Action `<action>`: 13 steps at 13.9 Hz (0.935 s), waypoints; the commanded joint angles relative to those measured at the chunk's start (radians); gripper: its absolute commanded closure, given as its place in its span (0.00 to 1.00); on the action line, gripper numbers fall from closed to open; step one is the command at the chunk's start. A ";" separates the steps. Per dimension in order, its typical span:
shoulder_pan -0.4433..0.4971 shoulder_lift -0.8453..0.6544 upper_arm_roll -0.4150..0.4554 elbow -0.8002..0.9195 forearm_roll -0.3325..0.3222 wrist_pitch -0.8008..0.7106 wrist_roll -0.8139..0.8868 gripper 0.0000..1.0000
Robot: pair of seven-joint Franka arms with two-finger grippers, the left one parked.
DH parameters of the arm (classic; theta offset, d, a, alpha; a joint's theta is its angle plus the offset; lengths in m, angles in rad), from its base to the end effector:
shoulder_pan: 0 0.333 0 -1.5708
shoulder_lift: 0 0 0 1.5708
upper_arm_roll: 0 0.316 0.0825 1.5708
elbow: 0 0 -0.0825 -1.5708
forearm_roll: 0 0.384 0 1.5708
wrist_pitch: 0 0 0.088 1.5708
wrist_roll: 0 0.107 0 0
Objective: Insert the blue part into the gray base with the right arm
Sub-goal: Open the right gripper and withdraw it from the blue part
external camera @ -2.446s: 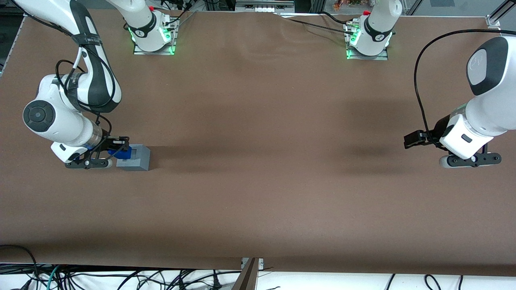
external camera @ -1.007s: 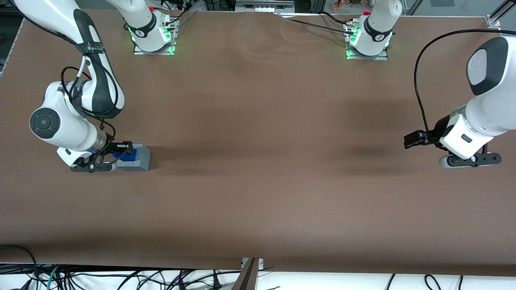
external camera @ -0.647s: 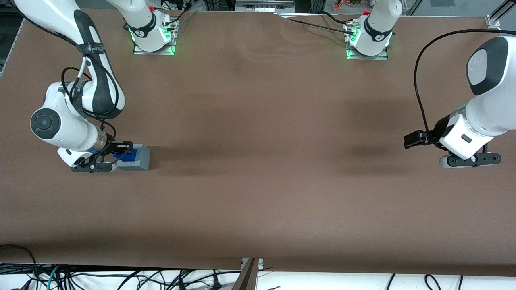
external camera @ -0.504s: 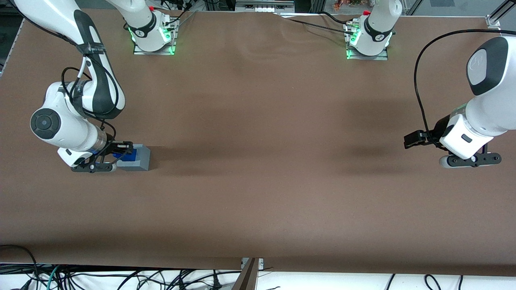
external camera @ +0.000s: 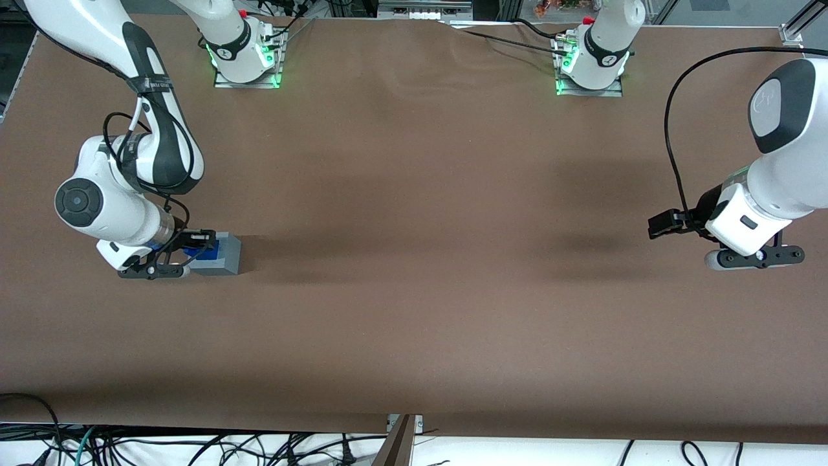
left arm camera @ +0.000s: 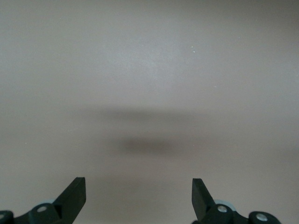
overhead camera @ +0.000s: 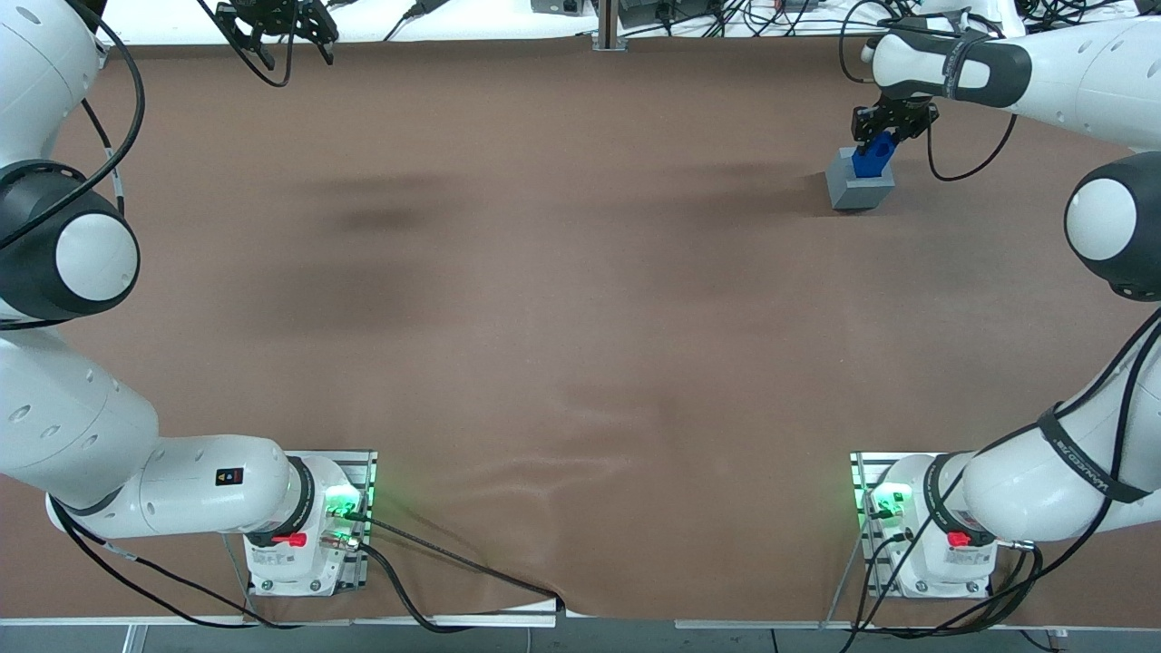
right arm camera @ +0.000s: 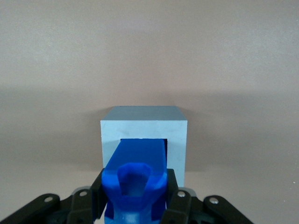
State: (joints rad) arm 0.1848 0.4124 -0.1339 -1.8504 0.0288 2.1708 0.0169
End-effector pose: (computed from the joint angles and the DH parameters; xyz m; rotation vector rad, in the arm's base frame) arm 0.6273 0.0380 0.2954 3.1045 0.0395 -0.1351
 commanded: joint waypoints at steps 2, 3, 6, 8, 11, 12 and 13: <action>-0.002 0.006 -0.001 0.002 0.020 0.021 -0.023 0.17; -0.001 0.000 -0.001 -0.009 0.020 0.024 -0.018 0.01; -0.001 -0.038 -0.001 -0.007 0.020 0.015 -0.025 0.00; 0.001 -0.099 -0.003 -0.007 0.017 0.006 -0.012 0.00; 0.001 -0.252 -0.013 0.025 0.008 -0.133 0.075 0.00; -0.001 -0.286 -0.023 0.069 0.008 -0.214 0.089 0.00; -0.008 -0.305 -0.026 0.144 0.007 -0.323 0.083 0.00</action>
State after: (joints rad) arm 0.1848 0.1866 -0.1482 -1.7813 0.0303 2.0049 0.0804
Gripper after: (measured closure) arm 0.000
